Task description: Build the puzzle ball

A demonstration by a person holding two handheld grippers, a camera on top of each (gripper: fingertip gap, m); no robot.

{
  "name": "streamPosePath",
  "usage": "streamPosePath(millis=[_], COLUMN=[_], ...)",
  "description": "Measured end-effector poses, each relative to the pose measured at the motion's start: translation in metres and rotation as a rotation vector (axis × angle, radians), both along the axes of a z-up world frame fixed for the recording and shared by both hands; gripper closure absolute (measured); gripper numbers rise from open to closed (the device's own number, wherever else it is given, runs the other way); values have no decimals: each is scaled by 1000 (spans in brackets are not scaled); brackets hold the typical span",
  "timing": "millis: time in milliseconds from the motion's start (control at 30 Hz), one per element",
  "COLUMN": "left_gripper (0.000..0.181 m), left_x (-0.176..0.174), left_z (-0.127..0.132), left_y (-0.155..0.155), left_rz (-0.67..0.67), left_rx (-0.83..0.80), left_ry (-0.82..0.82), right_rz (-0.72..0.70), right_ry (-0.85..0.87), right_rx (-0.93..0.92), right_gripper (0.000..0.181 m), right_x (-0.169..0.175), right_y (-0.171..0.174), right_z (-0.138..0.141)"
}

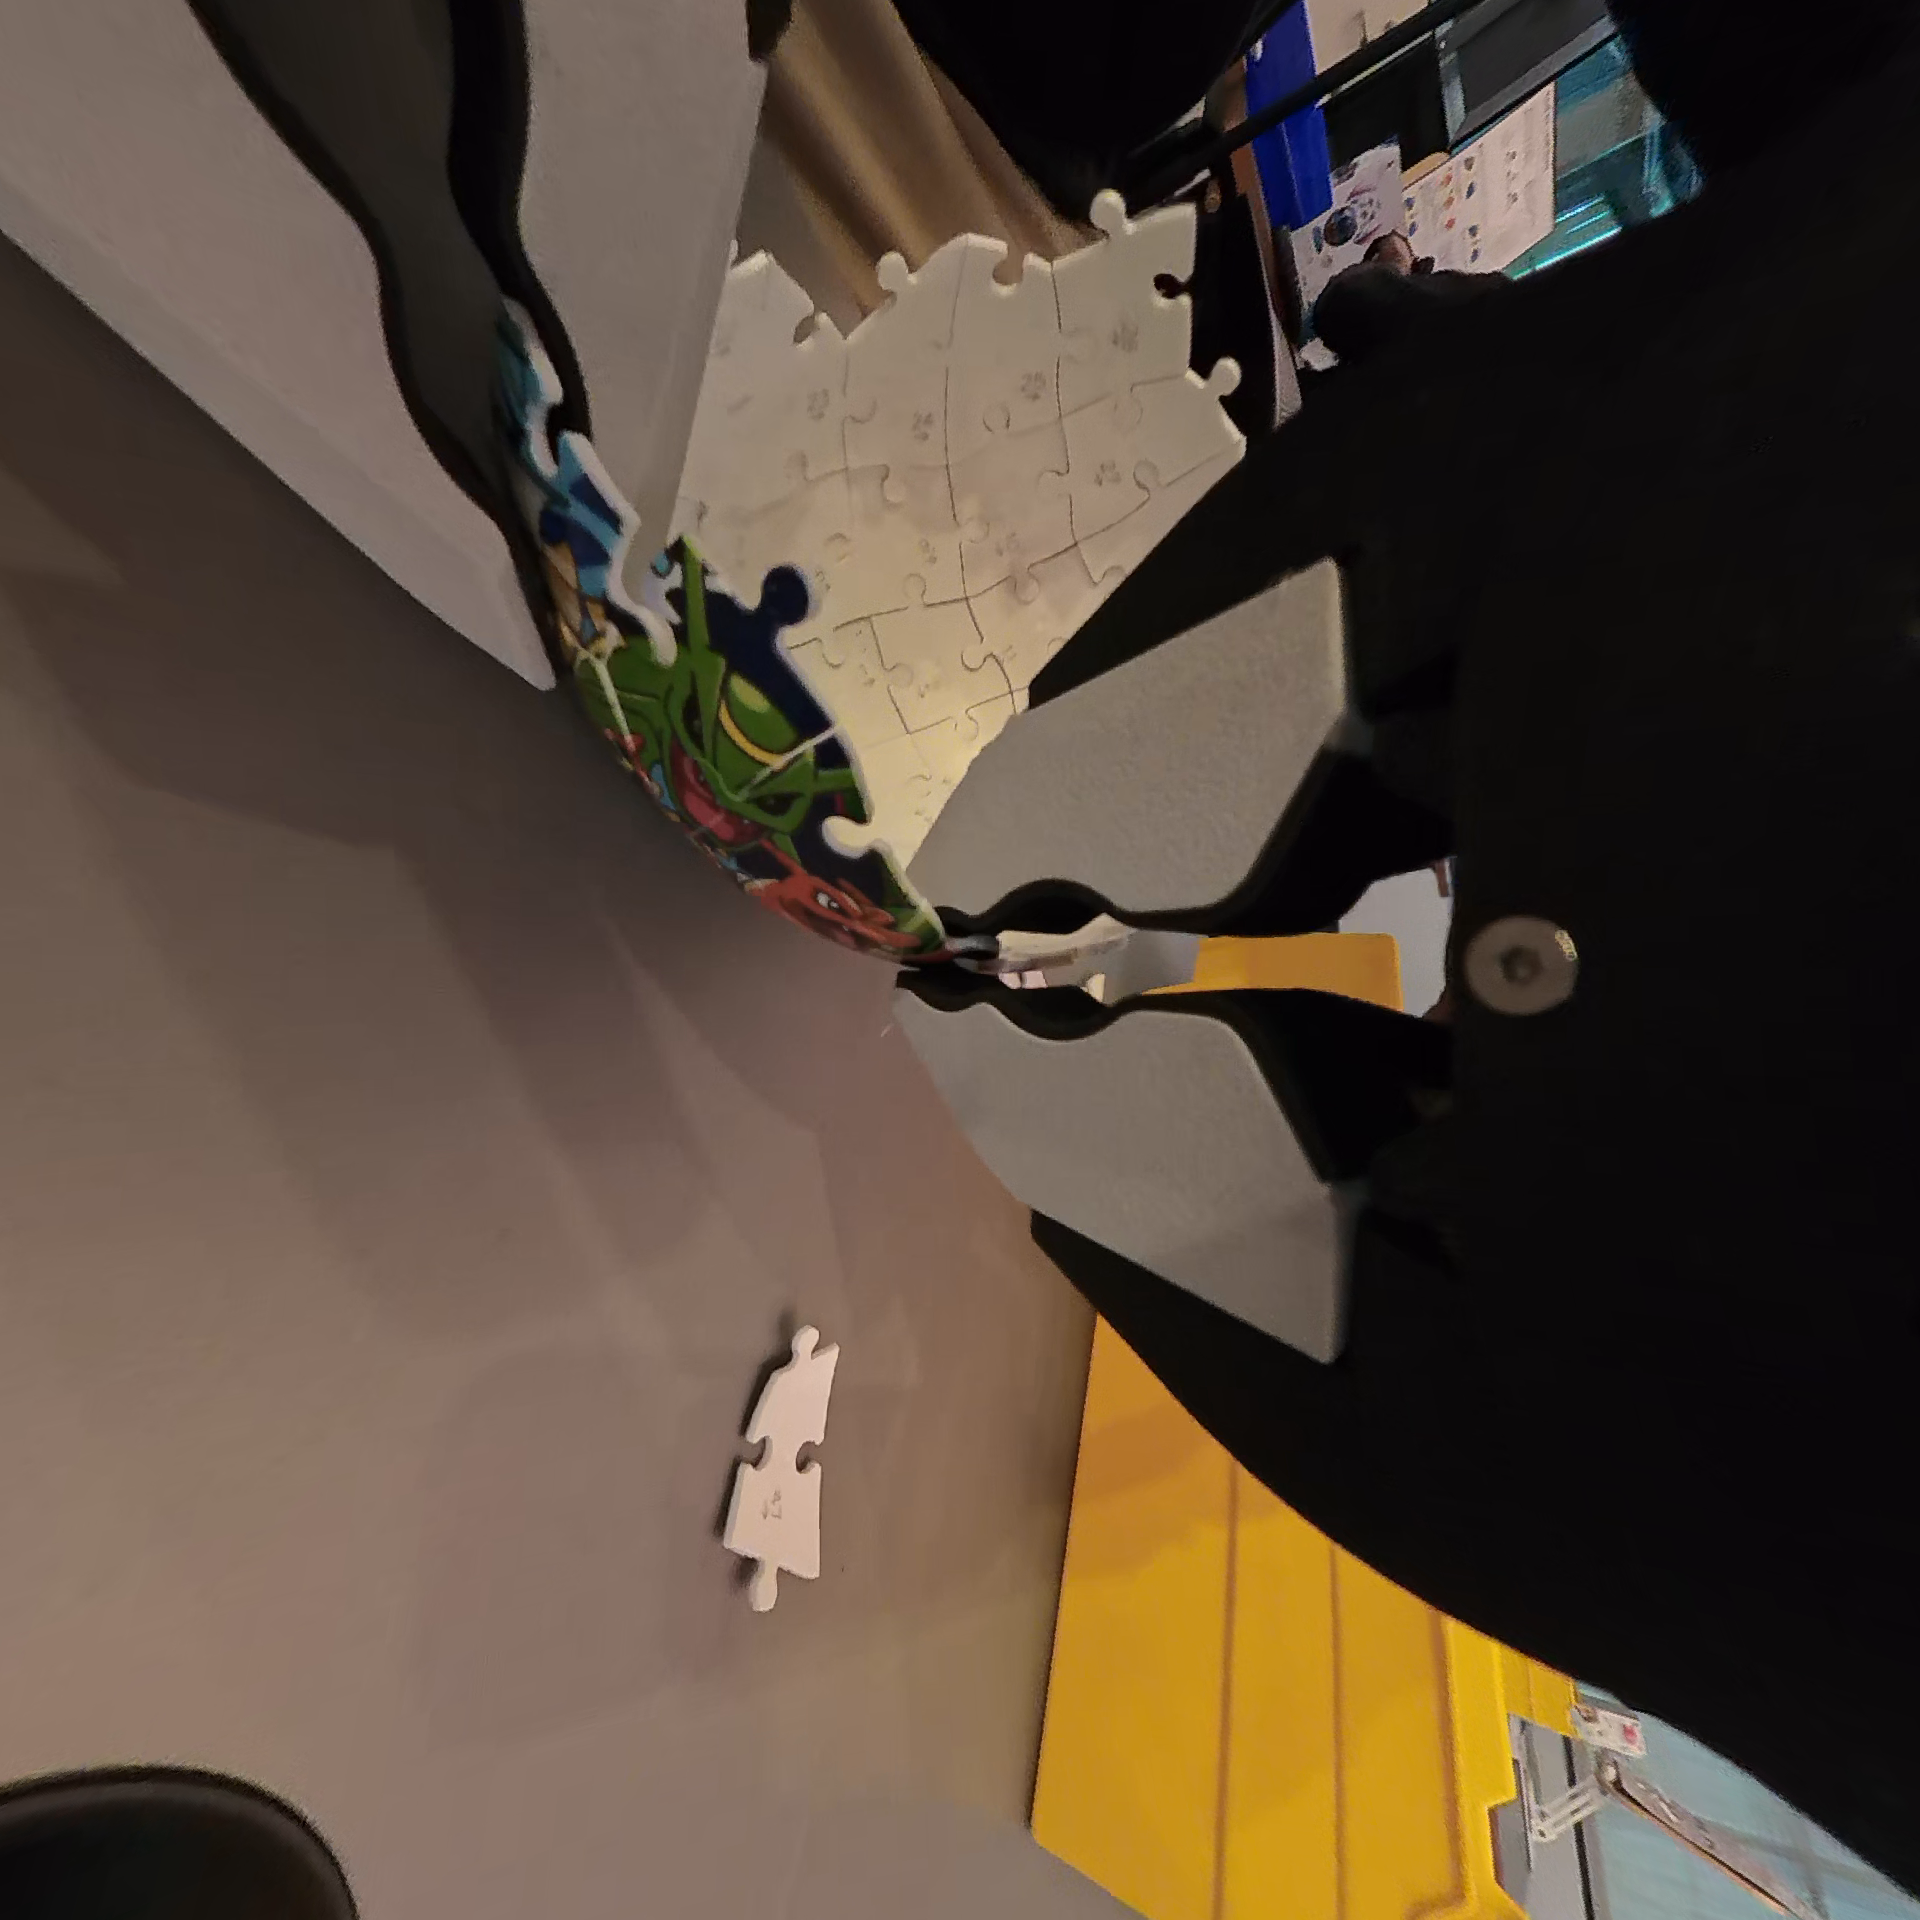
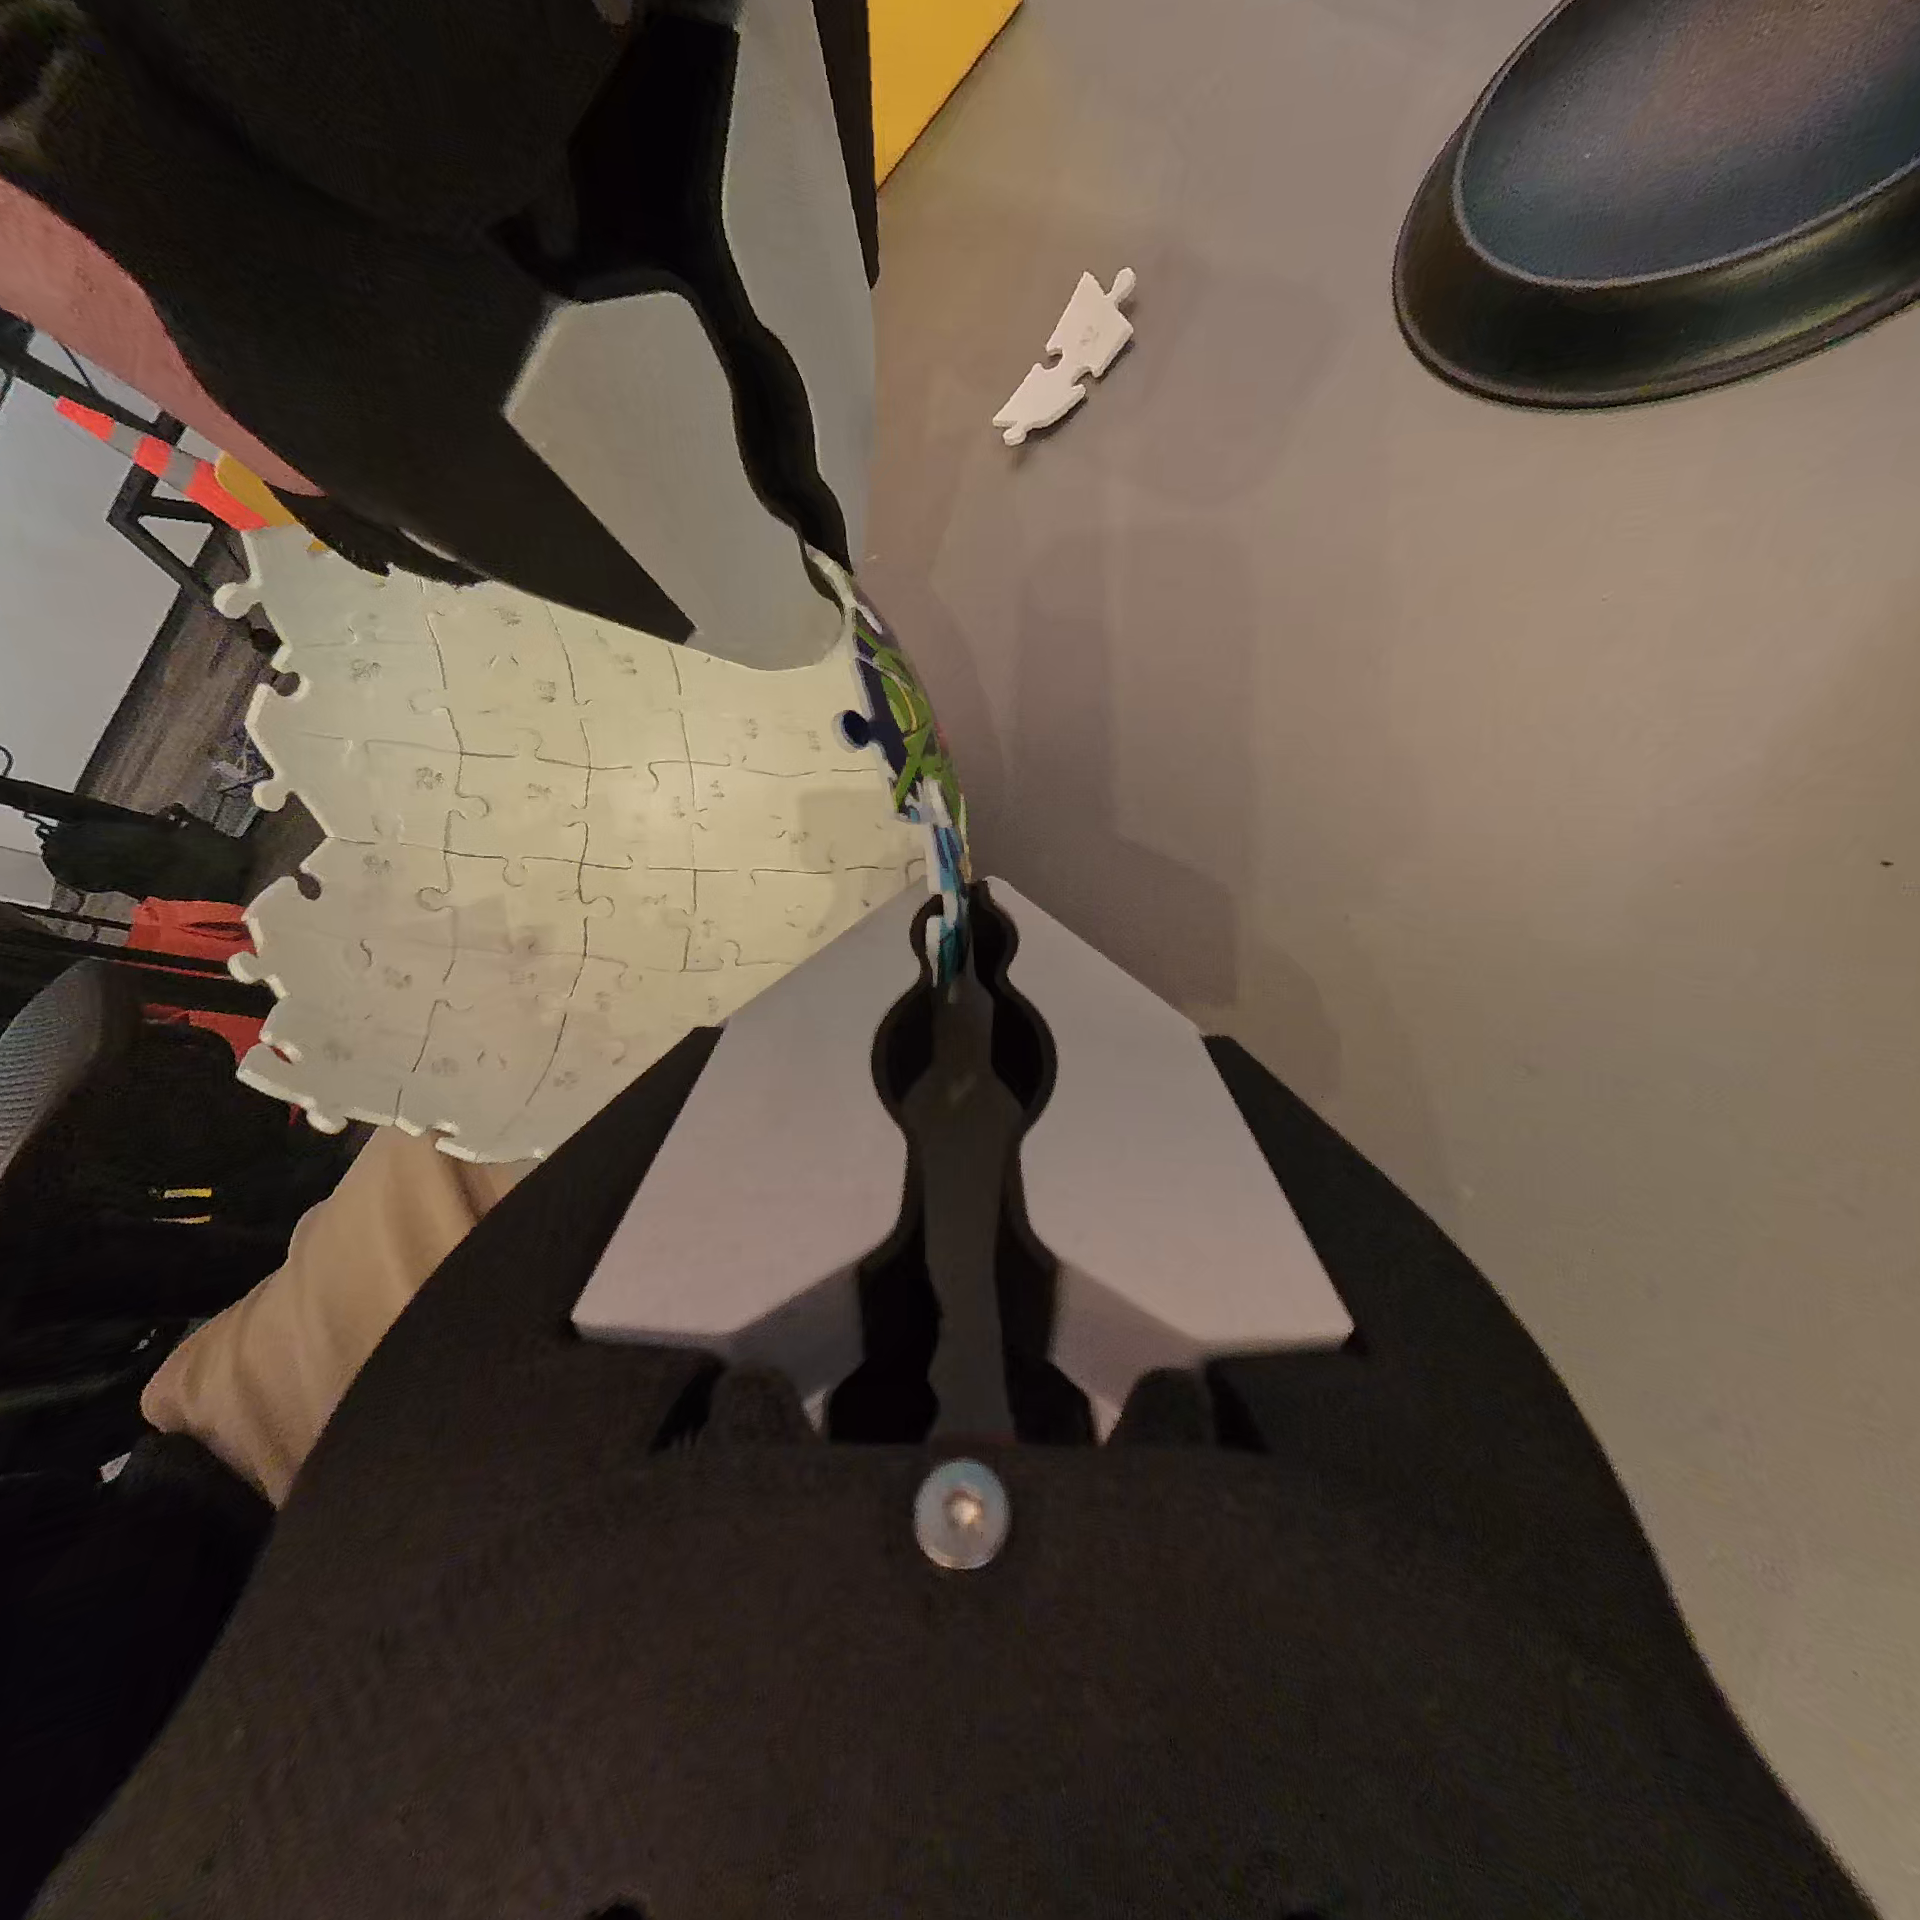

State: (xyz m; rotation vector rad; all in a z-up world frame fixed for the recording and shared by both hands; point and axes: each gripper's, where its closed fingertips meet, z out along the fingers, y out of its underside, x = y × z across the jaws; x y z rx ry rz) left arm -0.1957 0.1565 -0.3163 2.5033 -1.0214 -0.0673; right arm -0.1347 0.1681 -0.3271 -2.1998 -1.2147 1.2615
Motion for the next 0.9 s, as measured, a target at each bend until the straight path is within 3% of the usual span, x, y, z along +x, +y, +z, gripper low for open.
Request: streamPosePath(millis=[233, 467, 700, 900], left_gripper=[168, 148, 134, 133], left_x=[2, 2, 9, 37], left_z=[4, 22, 60, 91], left_y=[0, 4, -5, -52], left_rz=[-12, -31, -72, -121], left_rx=[57, 185, 499, 778], left_ry=[-34, -54, -78, -198], right_rz=[-6, -12, -10, -5], right_ry=[-1, 1, 3, 12], right_rx=[5, 11, 1, -4], right_gripper=[180, 180, 179, 177], right_x=[-1, -2, -3, -4], right_y=[-1, -1, -2, -6], right_z=[2, 2, 3, 6])
